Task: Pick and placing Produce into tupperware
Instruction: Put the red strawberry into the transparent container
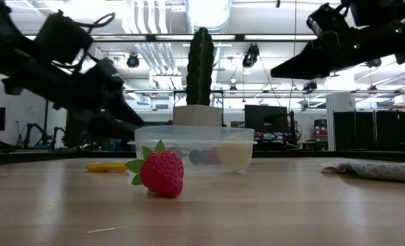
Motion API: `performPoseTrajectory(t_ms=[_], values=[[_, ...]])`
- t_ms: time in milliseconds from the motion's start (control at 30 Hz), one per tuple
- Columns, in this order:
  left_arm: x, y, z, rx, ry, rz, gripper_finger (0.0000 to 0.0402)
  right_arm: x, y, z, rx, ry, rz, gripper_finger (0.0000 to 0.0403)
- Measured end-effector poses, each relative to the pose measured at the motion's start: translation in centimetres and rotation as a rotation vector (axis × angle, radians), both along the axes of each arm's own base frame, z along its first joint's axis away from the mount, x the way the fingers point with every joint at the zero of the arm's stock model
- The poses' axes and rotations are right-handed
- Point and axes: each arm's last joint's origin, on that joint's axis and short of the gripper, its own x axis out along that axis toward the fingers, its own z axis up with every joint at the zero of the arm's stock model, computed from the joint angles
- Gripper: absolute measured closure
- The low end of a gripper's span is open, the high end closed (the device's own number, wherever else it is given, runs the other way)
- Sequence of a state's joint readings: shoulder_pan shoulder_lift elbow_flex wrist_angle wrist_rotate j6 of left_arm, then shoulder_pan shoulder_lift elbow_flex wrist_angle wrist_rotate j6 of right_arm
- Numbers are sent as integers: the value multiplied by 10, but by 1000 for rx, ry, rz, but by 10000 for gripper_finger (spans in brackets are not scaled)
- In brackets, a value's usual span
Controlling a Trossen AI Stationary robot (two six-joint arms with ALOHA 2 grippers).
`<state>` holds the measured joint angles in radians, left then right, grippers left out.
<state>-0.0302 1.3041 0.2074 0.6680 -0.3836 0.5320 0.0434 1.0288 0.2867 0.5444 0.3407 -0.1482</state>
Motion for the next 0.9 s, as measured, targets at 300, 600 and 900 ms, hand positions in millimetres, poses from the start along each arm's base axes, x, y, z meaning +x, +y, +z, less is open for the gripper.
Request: performPoseTrajectory(t_ms=[300,600,900], values=[[31,6,-9,8,69,26,191,-20,-2,-10,47,-45,-16,216],[40,8,-23,35,145,35,191,-24,-2,-14,103,-57,-26,216],[43,10,-19,59,138,76,191,-24,-2,-15,109,-52,-24,216]])
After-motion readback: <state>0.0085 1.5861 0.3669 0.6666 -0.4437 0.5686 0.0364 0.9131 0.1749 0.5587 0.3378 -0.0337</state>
